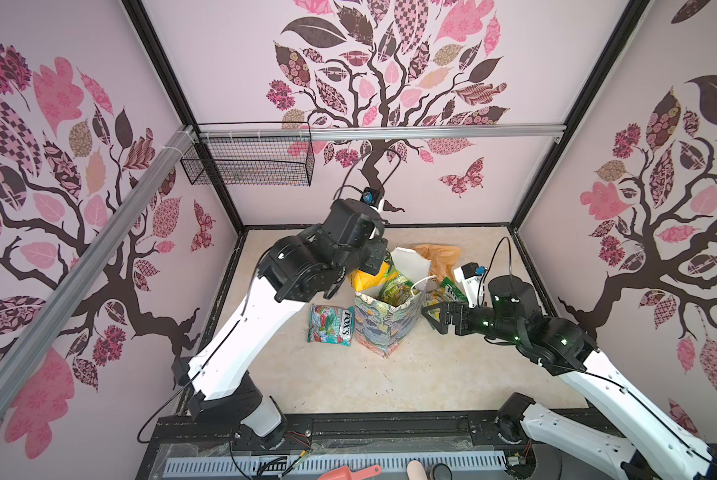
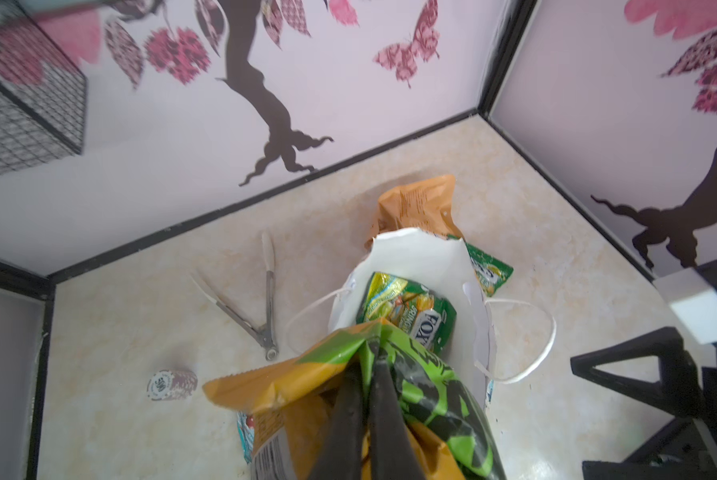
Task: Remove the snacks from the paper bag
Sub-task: 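Lift the yellow pack up out of the bag with the left gripper, then lower the yellow pack onto the table beside the tongs and release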
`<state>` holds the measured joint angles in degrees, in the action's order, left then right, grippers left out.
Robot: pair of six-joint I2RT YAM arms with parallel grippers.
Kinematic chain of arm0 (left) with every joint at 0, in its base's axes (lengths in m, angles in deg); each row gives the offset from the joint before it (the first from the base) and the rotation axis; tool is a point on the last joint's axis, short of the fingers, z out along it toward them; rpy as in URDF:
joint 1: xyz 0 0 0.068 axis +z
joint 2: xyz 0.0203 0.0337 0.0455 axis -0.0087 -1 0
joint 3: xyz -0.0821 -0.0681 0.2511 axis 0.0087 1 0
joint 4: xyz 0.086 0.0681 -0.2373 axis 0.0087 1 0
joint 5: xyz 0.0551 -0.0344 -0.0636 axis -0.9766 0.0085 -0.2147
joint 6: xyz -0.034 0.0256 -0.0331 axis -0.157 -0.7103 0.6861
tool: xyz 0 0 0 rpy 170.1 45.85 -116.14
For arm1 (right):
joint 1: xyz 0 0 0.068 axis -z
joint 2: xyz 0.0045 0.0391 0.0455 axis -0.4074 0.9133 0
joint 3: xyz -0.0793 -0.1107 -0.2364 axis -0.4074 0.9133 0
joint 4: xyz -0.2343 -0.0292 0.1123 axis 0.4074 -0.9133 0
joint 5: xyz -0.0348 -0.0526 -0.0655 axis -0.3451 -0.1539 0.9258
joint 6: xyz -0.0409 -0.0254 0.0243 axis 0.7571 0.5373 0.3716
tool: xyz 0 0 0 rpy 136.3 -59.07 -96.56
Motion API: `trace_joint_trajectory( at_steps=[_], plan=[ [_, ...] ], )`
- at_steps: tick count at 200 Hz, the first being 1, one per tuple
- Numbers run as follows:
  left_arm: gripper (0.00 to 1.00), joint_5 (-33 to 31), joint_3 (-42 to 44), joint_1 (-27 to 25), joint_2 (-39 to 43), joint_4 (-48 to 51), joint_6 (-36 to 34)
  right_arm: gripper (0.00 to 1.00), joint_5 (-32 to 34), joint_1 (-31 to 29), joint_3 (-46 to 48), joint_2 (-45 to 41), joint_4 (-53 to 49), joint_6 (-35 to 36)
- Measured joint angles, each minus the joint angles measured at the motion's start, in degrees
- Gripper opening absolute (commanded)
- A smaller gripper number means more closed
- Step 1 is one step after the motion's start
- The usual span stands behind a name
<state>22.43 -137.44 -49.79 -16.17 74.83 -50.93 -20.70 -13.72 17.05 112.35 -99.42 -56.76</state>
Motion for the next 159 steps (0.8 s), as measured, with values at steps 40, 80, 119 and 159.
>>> trace_joint_trajectory(
  at_steps=[40,80,119,159],
  plan=[
    [0.0,-9.2,8.9,0.6,12.2,-7.5,-0.6,1.0,0.8,0.0,0.3,-0.2,0.4,0.0],
    [0.0,-12.4,18.0,9.0,18.8,-12.5,-0.2,1.0,0.8,0.0,0.8,-0.2,0.6,0.0],
    [0.0,-8.6,25.3,17.2,19.6,-14.2,2.0,1.0,0.8,0.0,0.8,-0.1,1.3,0.0],
    [0.0,3.7,35.6,27.7,19.4,-18.3,6.5,1.0,0.8,0.0,1.1,-0.2,1.4,-0.3]
  ],
)
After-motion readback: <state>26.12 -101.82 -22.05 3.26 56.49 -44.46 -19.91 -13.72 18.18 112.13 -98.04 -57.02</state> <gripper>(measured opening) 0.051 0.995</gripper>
